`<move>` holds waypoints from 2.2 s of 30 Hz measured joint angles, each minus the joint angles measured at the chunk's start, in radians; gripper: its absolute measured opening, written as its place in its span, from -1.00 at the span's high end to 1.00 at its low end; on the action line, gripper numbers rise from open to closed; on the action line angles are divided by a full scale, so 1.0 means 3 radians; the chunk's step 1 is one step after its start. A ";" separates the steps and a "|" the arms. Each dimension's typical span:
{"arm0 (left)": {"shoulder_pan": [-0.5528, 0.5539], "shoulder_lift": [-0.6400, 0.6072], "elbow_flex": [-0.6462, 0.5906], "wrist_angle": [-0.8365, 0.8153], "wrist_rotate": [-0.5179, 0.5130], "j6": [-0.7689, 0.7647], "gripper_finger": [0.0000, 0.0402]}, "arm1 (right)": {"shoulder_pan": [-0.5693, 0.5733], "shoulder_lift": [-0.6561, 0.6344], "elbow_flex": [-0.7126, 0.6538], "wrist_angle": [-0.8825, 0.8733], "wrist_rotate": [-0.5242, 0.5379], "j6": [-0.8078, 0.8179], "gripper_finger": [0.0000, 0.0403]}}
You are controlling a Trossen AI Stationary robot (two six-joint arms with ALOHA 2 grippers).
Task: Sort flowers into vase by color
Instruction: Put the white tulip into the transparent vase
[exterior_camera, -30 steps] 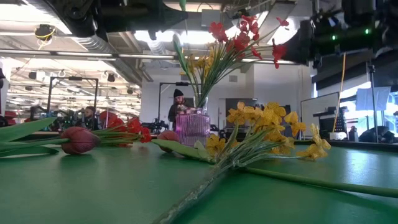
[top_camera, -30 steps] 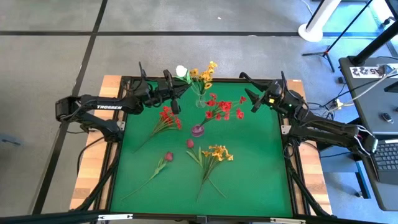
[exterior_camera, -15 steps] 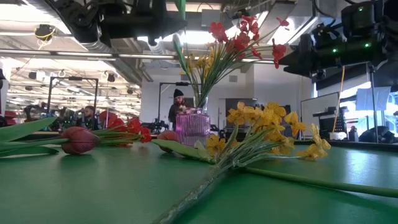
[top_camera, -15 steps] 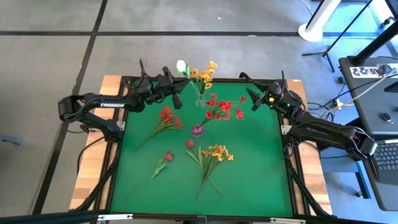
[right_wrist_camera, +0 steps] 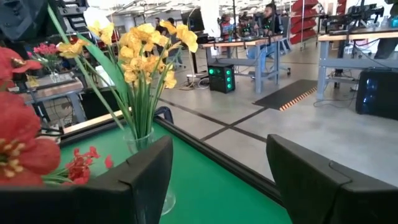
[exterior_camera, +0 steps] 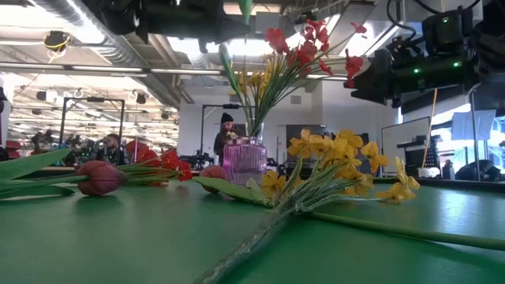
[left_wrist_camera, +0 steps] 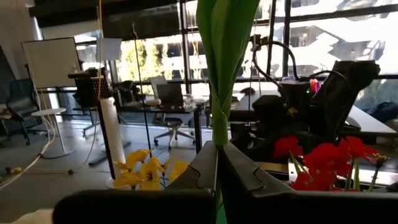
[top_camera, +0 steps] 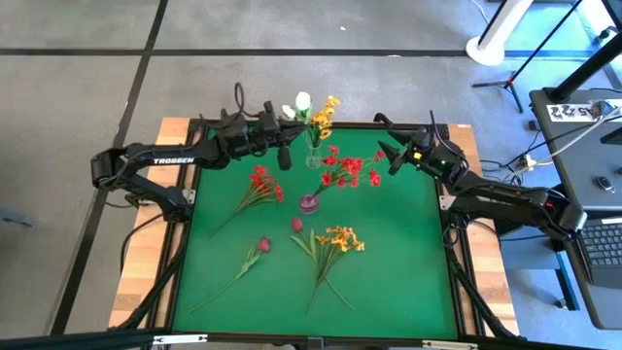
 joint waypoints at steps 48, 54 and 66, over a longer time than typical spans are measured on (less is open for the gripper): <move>0.0038 0.0629 0.0058 0.0022 -0.0217 -0.0023 0.93 | 0.0001 0.0559 0.0004 0.0386 0.0027 -0.0165 -0.27; 0.0038 0.0778 0.0055 0.0161 -0.0218 -0.0045 0.96 | 0.0001 0.0559 0.0004 0.0382 0.0026 -0.0167 -0.27; 0.0010 0.0805 0.0055 0.0163 -0.0613 -0.0121 0.91 | 0.0001 0.0559 0.0004 0.0341 0.0025 -0.0175 -0.27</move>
